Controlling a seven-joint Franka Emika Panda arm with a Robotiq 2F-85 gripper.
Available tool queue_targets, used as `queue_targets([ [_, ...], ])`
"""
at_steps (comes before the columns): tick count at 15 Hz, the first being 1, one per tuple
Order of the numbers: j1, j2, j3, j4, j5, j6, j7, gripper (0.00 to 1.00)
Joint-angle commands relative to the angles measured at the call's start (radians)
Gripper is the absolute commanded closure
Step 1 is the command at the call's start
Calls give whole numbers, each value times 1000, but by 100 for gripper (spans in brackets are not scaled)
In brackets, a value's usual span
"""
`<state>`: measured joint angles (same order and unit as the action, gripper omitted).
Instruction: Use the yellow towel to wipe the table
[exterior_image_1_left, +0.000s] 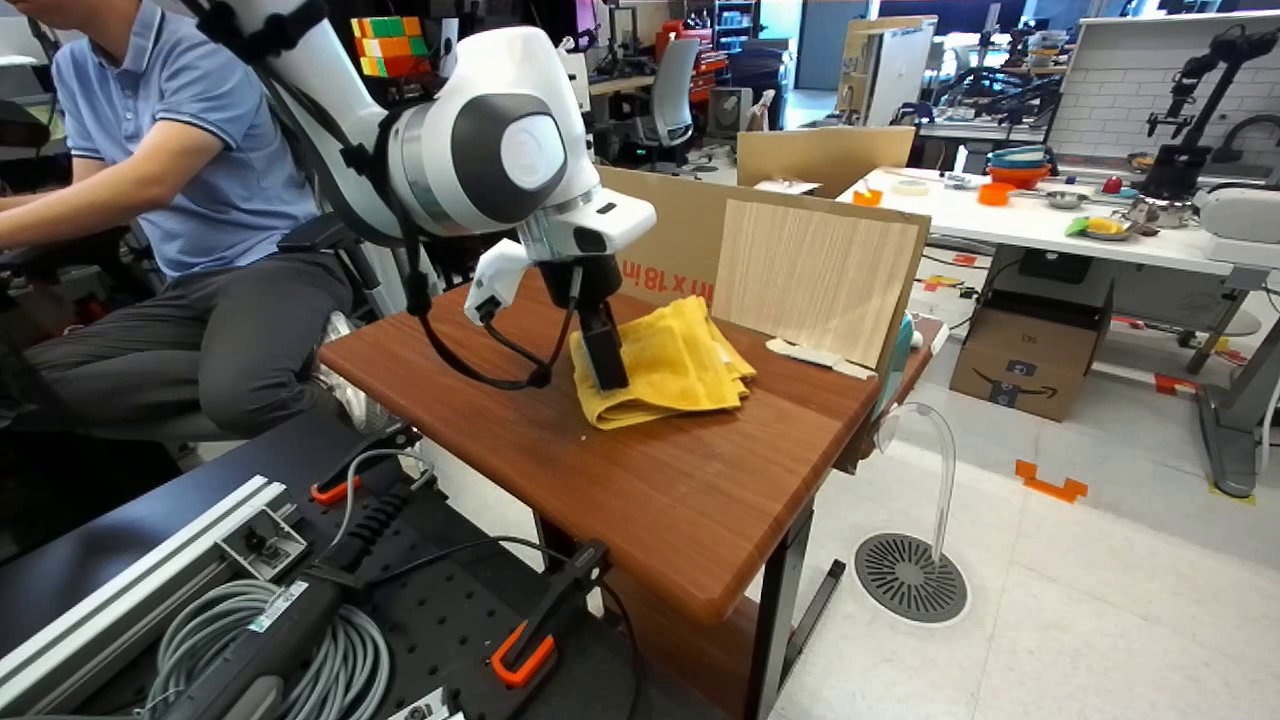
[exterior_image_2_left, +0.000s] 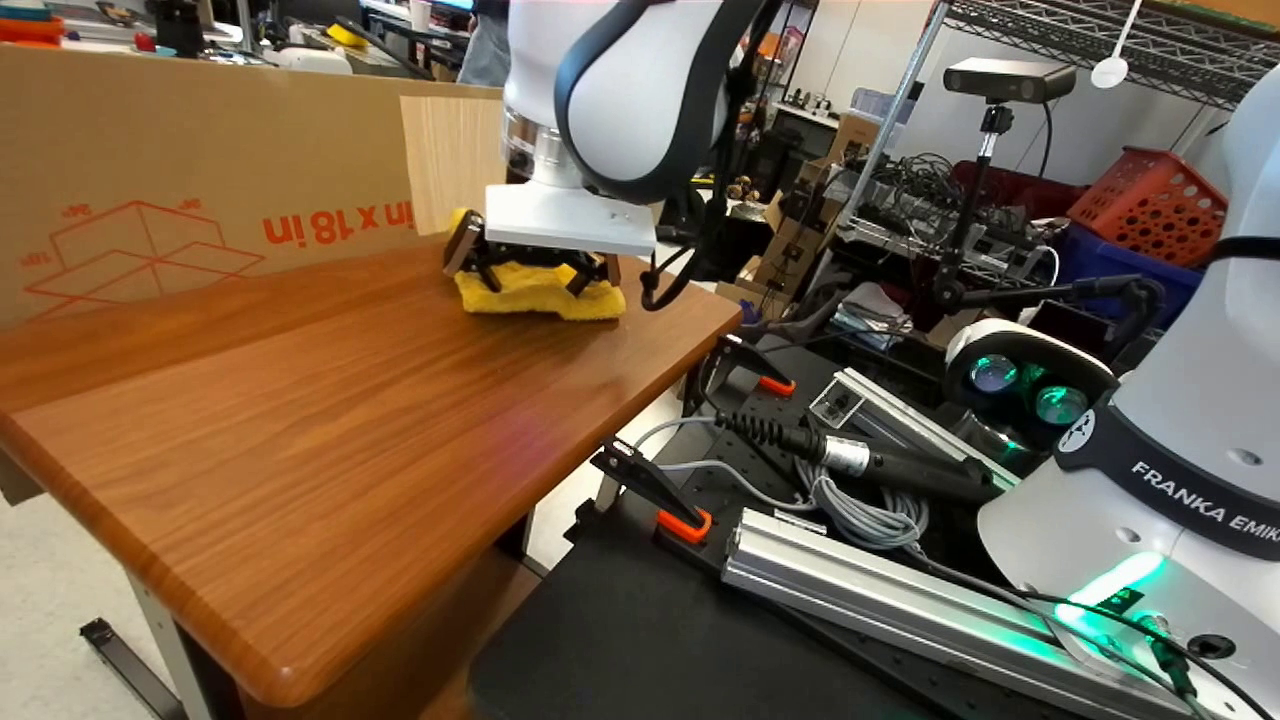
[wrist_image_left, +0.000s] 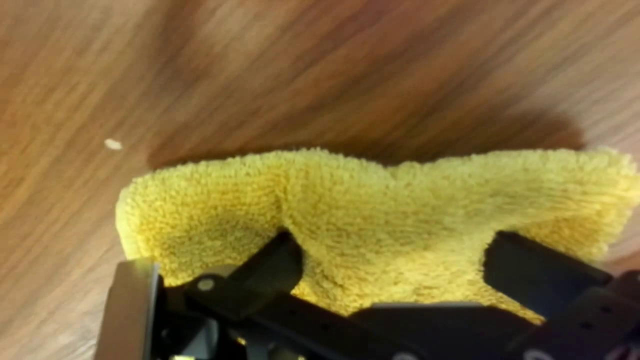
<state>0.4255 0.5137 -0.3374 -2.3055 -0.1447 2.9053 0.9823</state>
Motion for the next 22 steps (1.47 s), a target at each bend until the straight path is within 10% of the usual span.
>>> queue_targets([
  [1, -64, -46, 23, -72, 45, 15, -13, 0],
  [22, -21, -159, 200, -181, 81, 82, -52, 0],
])
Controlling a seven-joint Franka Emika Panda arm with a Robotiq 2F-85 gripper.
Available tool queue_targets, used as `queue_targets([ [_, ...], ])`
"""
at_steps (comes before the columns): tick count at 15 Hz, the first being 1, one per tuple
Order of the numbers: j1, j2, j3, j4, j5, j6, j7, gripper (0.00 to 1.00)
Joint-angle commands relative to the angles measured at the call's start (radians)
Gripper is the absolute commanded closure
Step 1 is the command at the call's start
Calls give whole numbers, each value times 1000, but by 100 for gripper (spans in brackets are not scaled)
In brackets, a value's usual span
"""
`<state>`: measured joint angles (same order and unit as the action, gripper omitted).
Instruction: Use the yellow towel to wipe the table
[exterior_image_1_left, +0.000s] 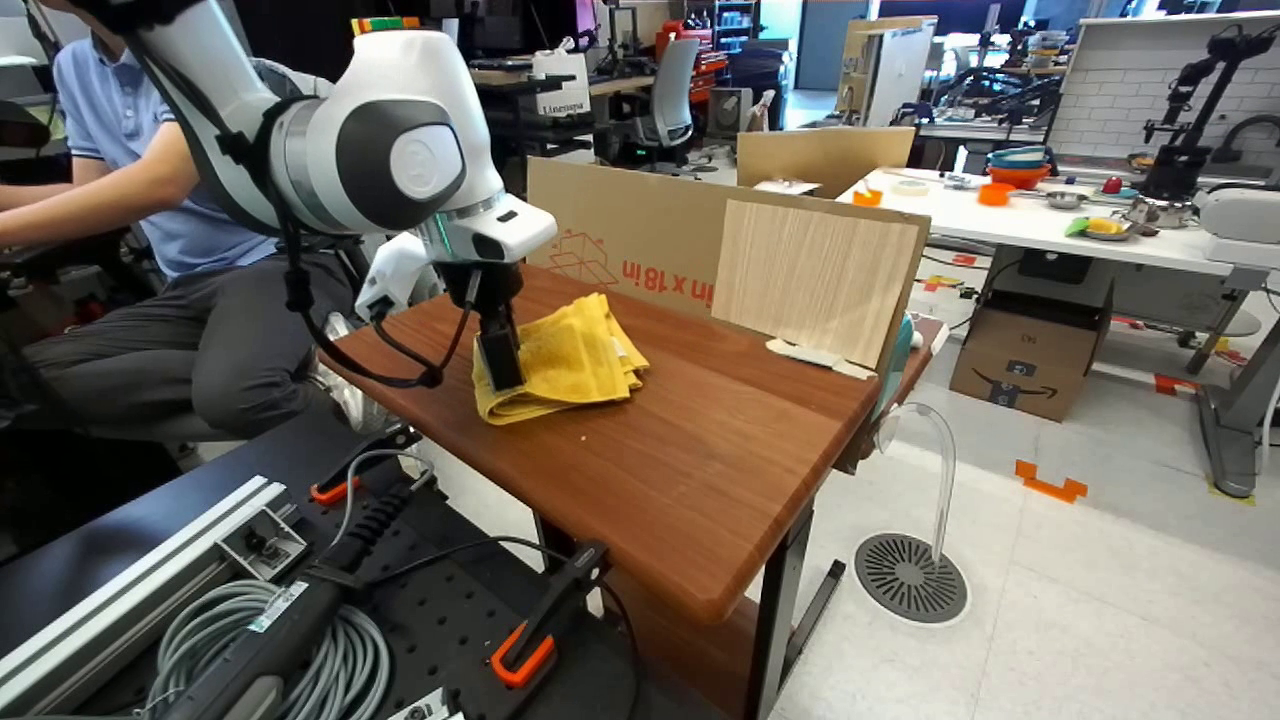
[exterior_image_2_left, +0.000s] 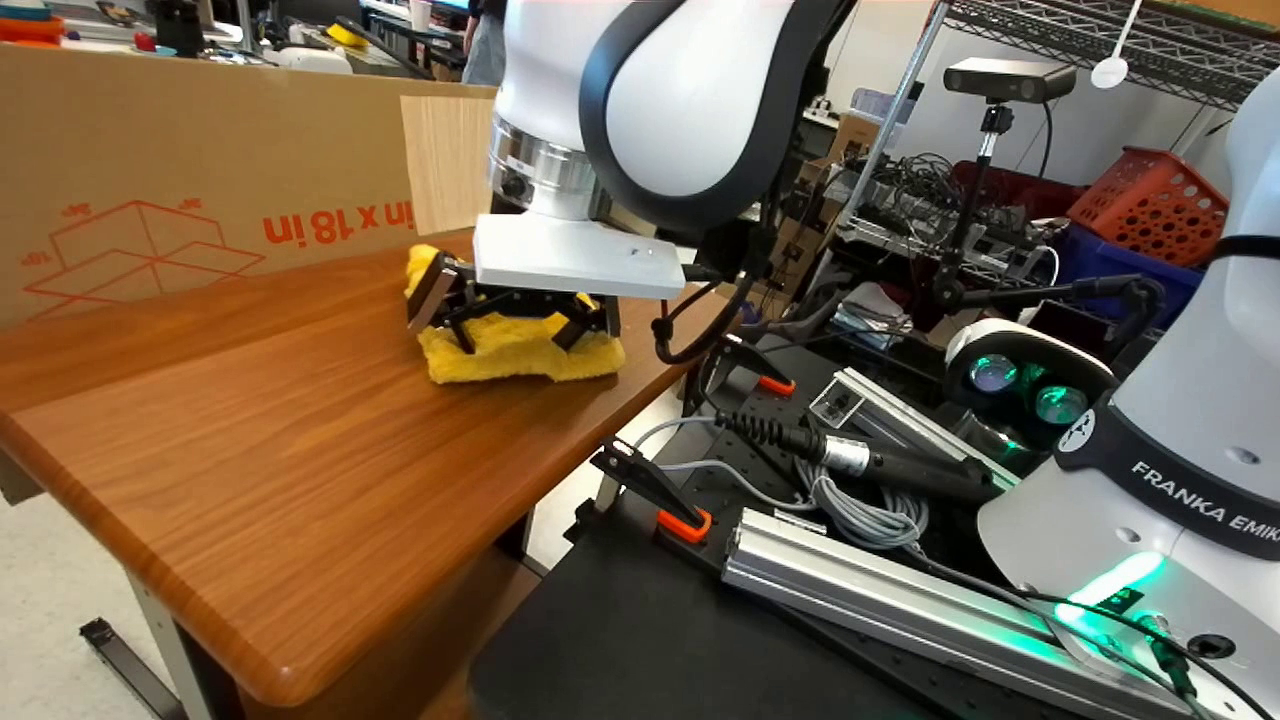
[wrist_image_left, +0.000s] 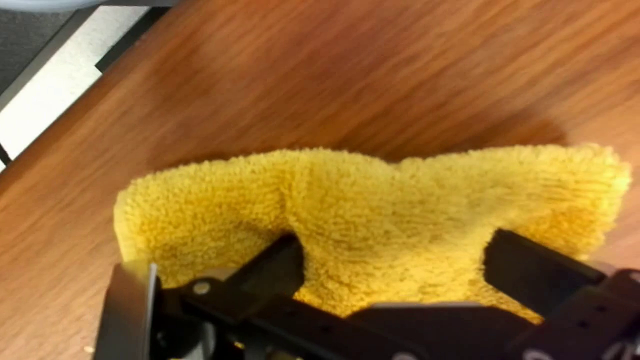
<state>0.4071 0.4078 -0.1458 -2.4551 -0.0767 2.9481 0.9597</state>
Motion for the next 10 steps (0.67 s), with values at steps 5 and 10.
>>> queue_targets([
  [5, 167, -258, -228, -129, -177, 120, 69, 0],
  [10, 206, -290, -323, -93, -286, 94, 109, 0],
])
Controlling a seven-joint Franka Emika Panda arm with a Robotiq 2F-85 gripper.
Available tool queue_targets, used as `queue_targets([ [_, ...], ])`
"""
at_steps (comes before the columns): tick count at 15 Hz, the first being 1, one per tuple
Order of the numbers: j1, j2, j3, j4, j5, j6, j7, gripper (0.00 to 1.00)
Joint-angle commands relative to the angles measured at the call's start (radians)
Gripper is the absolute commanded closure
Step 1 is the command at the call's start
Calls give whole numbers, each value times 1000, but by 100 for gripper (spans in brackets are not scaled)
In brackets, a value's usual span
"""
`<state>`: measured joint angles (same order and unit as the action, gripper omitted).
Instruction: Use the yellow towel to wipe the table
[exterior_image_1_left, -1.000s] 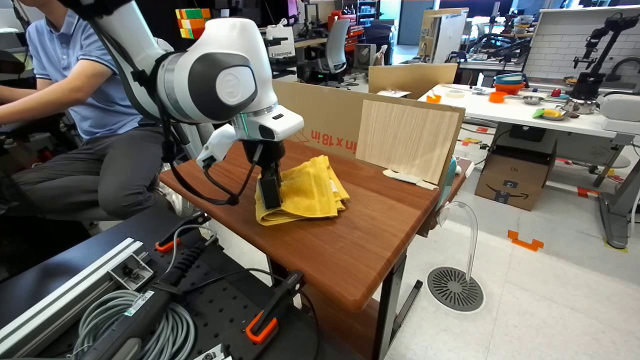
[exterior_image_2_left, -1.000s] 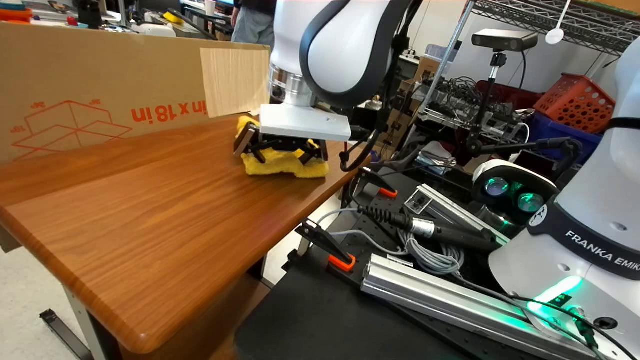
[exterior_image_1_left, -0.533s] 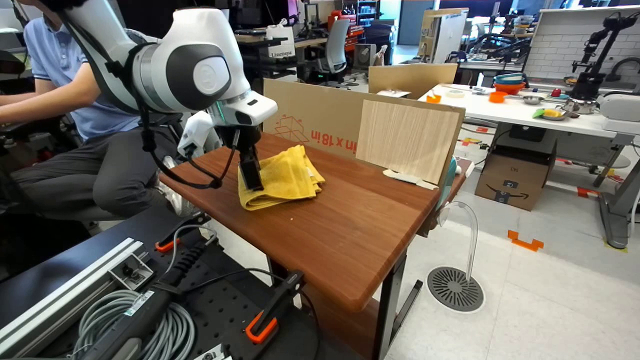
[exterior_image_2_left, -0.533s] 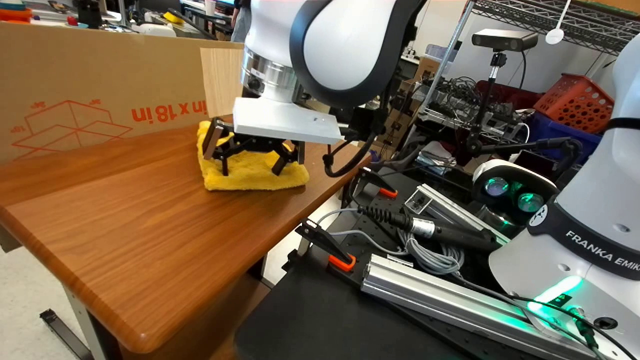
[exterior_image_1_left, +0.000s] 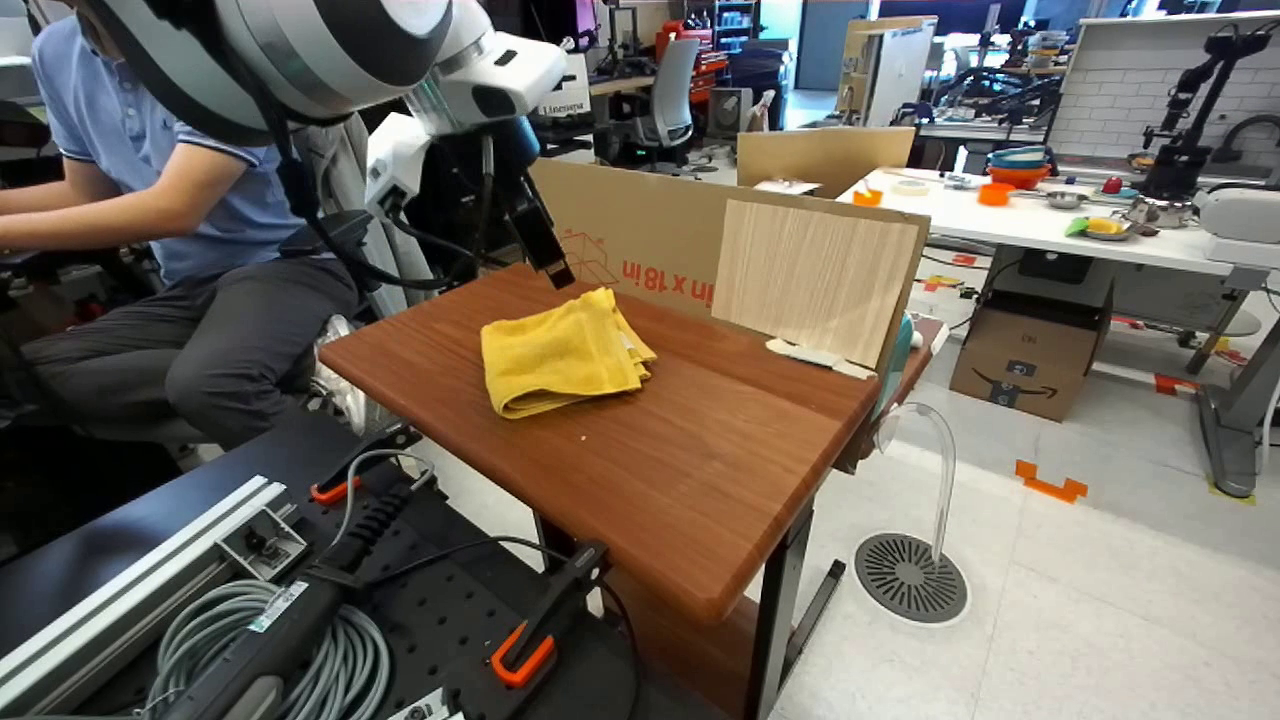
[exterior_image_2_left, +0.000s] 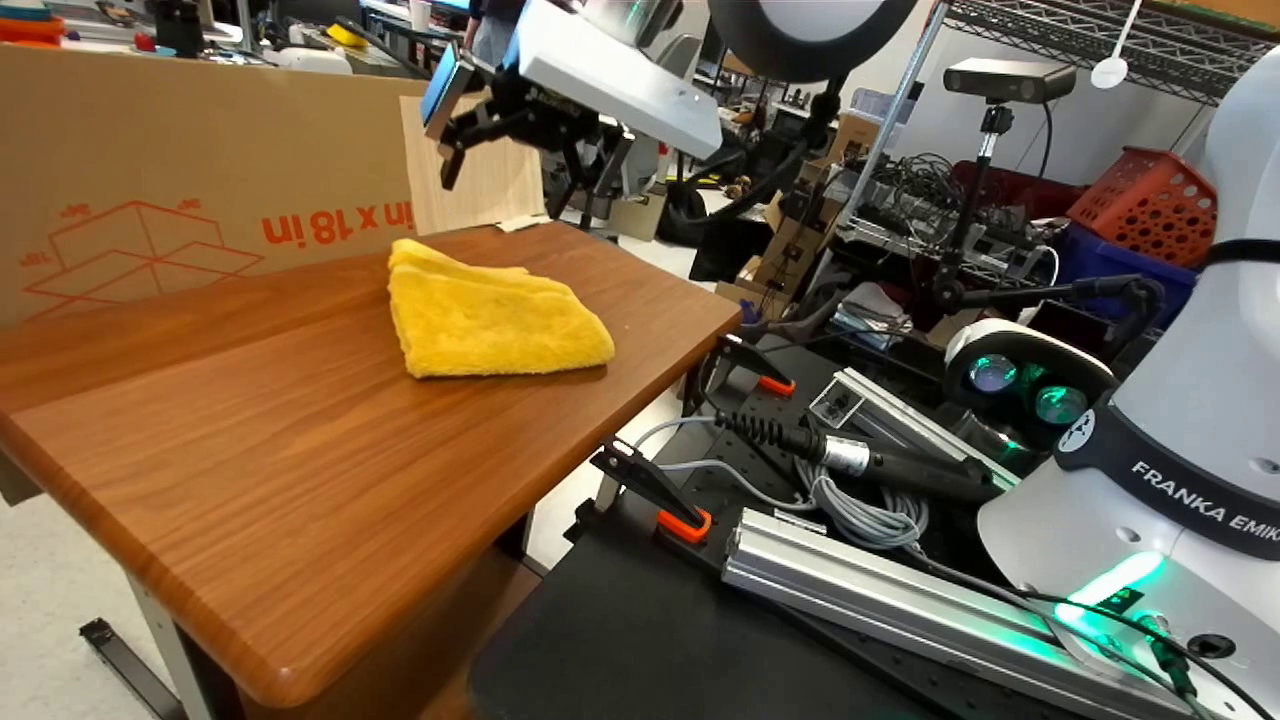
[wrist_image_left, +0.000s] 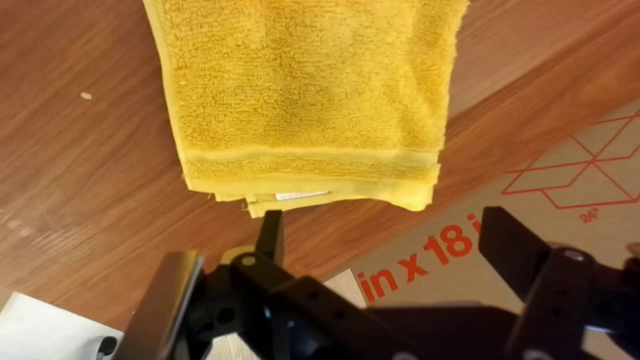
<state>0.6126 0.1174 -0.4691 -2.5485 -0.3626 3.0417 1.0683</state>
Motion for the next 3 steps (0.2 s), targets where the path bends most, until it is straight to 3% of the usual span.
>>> queue_targets([
  [1, -6, -4, 2, -2, 1, 0, -4, 0],
  [3, -6, 11, 11, -2, 2, 0, -4, 0],
])
